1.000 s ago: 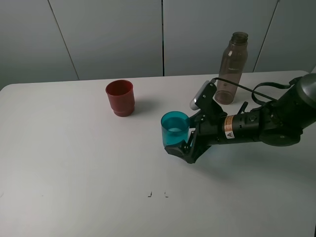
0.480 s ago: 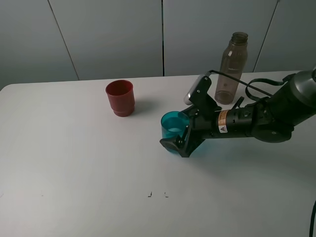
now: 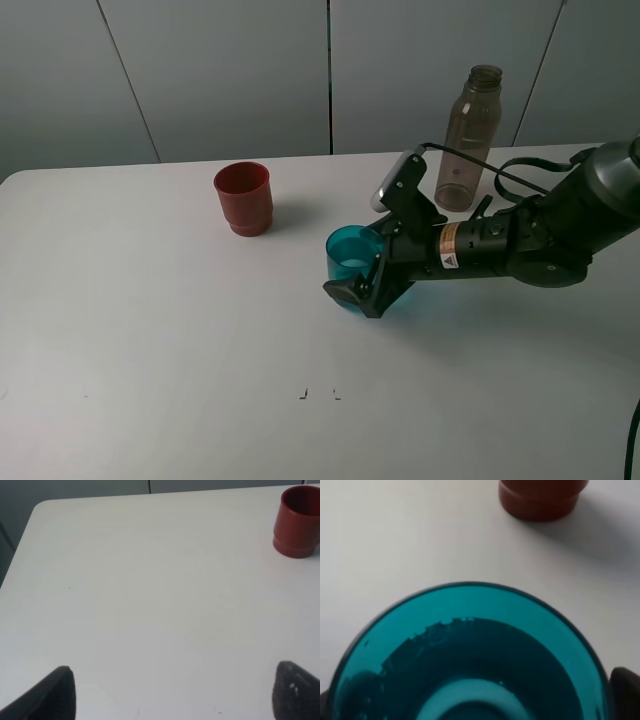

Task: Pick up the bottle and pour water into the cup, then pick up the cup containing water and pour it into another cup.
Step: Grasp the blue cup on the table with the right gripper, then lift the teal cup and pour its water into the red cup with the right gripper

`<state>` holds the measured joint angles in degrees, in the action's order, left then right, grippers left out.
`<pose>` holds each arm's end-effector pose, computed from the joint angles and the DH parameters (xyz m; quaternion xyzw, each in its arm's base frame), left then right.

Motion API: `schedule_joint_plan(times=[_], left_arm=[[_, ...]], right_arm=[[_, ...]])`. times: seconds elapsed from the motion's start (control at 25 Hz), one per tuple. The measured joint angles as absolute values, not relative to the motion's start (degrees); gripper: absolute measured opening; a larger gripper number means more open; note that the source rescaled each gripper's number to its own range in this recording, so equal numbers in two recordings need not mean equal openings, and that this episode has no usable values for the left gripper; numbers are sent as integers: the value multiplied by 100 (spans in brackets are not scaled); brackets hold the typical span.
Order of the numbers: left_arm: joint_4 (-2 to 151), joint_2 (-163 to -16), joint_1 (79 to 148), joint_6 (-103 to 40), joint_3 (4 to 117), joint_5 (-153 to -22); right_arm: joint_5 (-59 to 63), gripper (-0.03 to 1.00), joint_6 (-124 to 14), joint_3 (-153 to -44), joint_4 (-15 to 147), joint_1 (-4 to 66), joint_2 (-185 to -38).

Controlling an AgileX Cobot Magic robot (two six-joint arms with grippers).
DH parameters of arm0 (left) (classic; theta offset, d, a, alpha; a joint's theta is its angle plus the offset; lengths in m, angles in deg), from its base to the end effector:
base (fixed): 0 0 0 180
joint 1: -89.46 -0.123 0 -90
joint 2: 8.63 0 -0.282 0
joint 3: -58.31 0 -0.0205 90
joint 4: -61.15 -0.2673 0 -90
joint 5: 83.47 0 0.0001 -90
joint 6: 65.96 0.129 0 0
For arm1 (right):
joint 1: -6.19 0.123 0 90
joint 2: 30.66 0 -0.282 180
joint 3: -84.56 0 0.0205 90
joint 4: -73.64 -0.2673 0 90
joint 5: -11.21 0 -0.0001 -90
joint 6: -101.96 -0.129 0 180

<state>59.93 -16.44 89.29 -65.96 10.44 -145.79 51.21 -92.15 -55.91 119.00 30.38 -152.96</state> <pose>0.0437 0.0026 0.2683 -0.0019 0.8571 0.0114 0.5150 0.2857 0.1930 0.0380 -0.4480 0.7699 0.2161 0.3997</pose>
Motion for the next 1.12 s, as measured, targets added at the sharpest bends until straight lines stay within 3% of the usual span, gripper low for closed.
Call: schedule_joint_plan(times=[0.4, 0.44, 0.52, 0.56, 0.6, 1.12], left_arm=[[5993, -1644, 8929, -6596, 1044, -14579], [5993, -1644, 8929, -6596, 1044, -14579], [5993, -1644, 8929, -6557, 1044, -14579], [5993, -1644, 8929, -6557, 1044, -14579], [5993, -1644, 8929, -6557, 1044, -14579], [5993, -1644, 8929, -6557, 1044, -14579]], right_arm=[[5121, 100, -9230, -5591, 11799, 3118, -15296], [5121, 93, -9230, -5591, 11799, 3118, -15296], [5121, 53, -9230, -5591, 11796, 3118, -15296], [5121, 23, -9244, -5591, 11786, 3118, -15296], [5121, 7, -9244, -5591, 11786, 3118, -15296], [5121, 9, -9244, -5591, 11786, 3118, -15296]])
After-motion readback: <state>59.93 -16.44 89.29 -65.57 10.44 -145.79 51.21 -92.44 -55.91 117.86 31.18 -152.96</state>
